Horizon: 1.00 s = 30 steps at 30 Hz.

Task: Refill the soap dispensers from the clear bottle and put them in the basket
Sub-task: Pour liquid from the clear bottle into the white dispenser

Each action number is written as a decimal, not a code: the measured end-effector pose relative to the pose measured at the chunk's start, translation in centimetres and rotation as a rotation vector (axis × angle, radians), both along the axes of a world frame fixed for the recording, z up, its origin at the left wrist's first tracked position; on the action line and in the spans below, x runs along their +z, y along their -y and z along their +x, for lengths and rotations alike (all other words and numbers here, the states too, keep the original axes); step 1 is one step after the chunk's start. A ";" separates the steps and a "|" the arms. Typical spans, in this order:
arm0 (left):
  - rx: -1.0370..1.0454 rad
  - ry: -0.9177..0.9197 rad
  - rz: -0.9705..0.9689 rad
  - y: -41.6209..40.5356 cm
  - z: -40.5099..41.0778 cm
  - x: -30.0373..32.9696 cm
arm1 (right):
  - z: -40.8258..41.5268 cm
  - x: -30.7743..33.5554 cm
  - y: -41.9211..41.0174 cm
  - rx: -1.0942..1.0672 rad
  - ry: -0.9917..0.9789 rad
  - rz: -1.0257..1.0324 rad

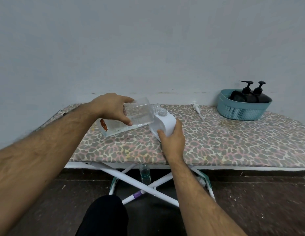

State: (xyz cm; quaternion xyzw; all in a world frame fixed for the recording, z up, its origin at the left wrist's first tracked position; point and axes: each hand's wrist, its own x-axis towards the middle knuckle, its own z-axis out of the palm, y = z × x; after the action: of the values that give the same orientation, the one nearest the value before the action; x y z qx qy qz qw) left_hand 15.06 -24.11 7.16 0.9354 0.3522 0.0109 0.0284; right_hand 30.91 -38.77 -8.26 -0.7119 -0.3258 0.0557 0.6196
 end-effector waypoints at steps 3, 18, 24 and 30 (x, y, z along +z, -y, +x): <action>-0.001 -0.007 0.000 -0.1 0.1 0.0 | 0.0 0.0 0.0 0.000 -0.002 -0.002; 0.001 -0.051 0.025 0.0 0.3 0.8 | 0.0 0.0 0.1 -0.002 0.000 -0.011; -0.005 -0.082 0.052 0.2 0.5 1.2 | -0.1 0.1 0.1 0.006 -0.006 0.003; 0.009 -0.108 0.060 0.2 0.6 1.6 | -0.1 0.3 0.2 0.013 -0.016 0.003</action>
State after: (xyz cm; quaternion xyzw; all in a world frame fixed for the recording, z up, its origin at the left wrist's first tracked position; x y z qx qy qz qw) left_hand 15.63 -24.30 8.72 0.9335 0.3568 -0.0290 -0.0188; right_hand 30.81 -39.01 -8.00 -0.7084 -0.3255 0.0650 0.6229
